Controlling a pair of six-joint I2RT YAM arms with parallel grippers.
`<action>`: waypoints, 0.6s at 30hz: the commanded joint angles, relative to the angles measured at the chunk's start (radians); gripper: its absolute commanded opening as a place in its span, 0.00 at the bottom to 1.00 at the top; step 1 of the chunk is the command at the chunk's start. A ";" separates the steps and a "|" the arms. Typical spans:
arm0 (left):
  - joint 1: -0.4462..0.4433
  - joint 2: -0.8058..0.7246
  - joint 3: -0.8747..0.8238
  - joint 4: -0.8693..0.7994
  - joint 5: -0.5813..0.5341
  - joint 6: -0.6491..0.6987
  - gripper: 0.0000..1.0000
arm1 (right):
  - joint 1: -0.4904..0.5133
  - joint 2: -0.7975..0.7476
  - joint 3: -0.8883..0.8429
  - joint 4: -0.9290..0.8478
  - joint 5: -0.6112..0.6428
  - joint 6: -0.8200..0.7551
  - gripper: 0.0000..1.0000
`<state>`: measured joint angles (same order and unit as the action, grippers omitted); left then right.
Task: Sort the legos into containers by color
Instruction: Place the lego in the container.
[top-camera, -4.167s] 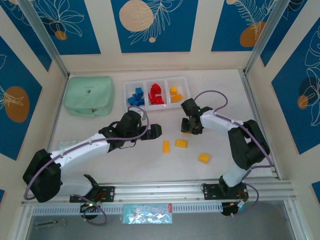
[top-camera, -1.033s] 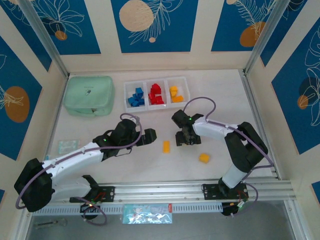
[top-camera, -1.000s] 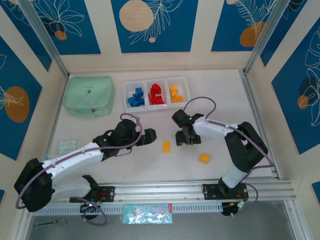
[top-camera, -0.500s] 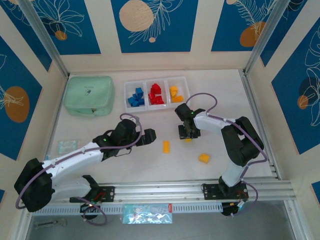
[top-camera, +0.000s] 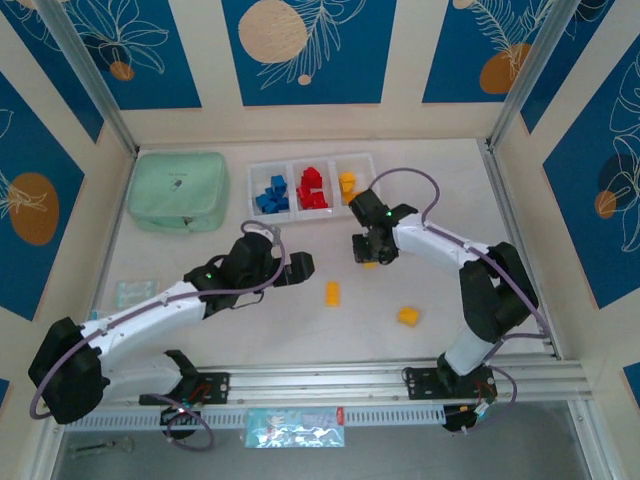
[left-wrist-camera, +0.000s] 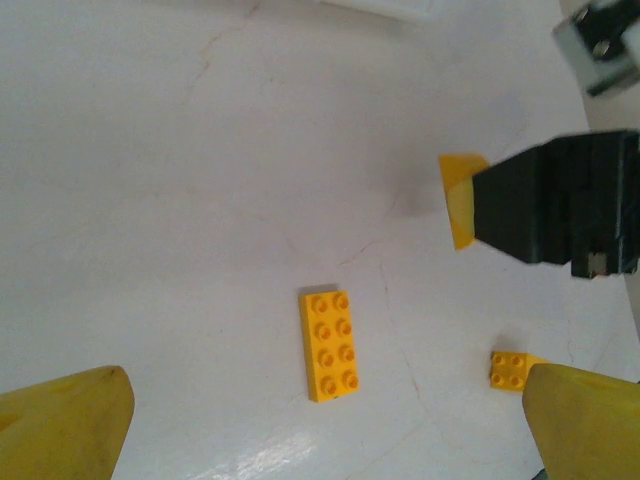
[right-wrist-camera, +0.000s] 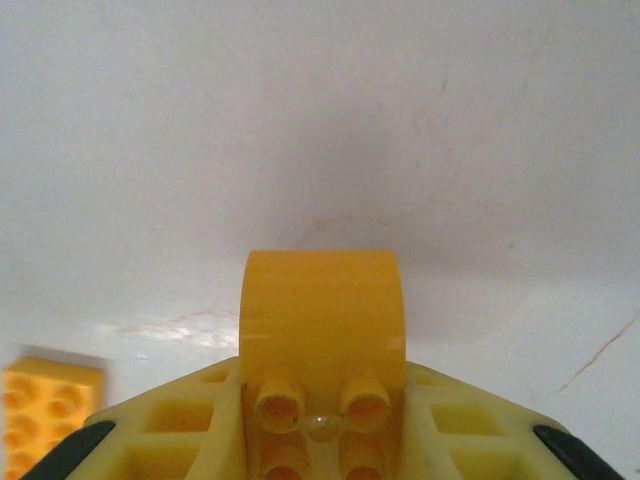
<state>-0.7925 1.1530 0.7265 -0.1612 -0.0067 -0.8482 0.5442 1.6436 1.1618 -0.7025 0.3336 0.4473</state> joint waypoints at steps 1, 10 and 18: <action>0.020 -0.018 0.056 -0.044 -0.027 0.052 0.99 | -0.021 0.001 0.095 -0.030 0.008 -0.033 0.30; 0.101 -0.008 0.116 -0.095 -0.008 0.100 0.99 | -0.098 0.263 0.461 -0.037 -0.028 -0.116 0.31; 0.179 0.012 0.145 -0.117 0.019 0.125 0.99 | -0.159 0.510 0.781 -0.091 -0.043 -0.144 0.31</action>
<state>-0.6407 1.1549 0.8330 -0.2504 -0.0093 -0.7498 0.4042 2.0960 1.8481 -0.7490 0.3195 0.3355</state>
